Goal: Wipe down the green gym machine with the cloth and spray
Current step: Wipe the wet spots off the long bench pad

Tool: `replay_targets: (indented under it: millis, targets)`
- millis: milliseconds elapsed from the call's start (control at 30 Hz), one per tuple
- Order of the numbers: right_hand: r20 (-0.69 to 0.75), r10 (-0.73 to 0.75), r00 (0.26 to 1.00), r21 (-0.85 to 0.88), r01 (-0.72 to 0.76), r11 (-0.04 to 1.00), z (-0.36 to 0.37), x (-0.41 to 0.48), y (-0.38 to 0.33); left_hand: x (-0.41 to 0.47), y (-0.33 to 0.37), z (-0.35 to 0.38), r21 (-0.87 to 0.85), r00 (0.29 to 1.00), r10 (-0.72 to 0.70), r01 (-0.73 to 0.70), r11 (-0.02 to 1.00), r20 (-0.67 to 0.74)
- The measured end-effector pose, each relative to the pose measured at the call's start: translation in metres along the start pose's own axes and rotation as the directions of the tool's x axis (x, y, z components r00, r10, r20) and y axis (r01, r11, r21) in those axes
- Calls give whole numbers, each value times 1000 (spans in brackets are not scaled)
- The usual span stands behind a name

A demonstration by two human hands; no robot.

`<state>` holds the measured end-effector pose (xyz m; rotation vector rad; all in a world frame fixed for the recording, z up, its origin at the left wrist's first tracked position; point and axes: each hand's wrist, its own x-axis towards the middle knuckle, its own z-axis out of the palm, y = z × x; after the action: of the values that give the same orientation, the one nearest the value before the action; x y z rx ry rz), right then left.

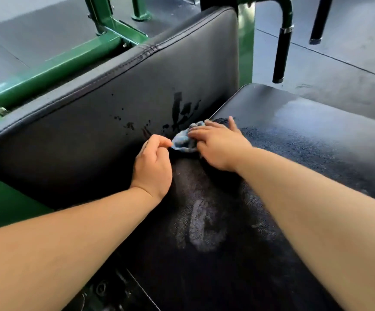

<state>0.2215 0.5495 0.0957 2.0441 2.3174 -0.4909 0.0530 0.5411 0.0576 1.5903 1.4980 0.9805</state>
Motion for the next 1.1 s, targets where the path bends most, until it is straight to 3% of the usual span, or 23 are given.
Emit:
replay_targets:
  millis: [67,100,200,300,367,434,500,534,567,634,701,767,801,901,934,1101]
  targets:
    - [-7,156,988,19,-156,988,-10,11,17,0,0,1,-19,1000,1,-1,1000,9]
    - [34,163,986,41,-164,986,-11,13,16,1,1,1,-26,1000,8,-8,1000,13]
    - [138,34,990,262,-70,963,-13,-8,4,-2,2,1,2,997,66,-66,998,35]
    - [-50,160,986,490,-116,864,-23,-49,33,-6,18,3,155,967,235,-248,956,101]
    - [-192,355,915,395,-259,882,-28,-75,81,-2,30,20,335,922,268,-355,873,280]
    - [-195,487,852,223,-445,867,-29,-97,118,12,41,45,533,897,77,-325,781,435]
    - [-209,494,844,124,-478,870,-21,-104,135,18,53,63,613,892,-36,-280,739,450]
    - [-228,487,843,115,-474,873,-18,-105,137,13,58,70,604,887,16,-328,726,462]
    - [-249,480,841,117,-466,877,-16,-104,137,3,61,74,555,863,126,-419,719,489]
    - [-272,469,840,125,-453,883,-17,-104,137,-34,67,68,342,712,326,-622,704,622]
    - [-277,454,847,121,-438,891,-14,-100,137,-69,63,47,209,582,362,-691,692,728]
    - [-288,454,843,128,-436,891,-18,-103,138,-74,58,35,160,527,360,-705,690,770]
    - [-292,456,841,126,-438,890,-19,-104,137,-71,58,30,171,540,358,-700,693,762]
    - [-291,457,840,112,-445,889,-16,-104,134,-66,59,19,310,687,257,-587,747,680]
    - [-289,457,841,99,-448,888,-15,-105,134,-74,61,15,348,705,223,-569,745,674]
    - [-291,432,854,11,-448,894,-12,-106,131,-122,70,16,294,611,215,-622,726,762]
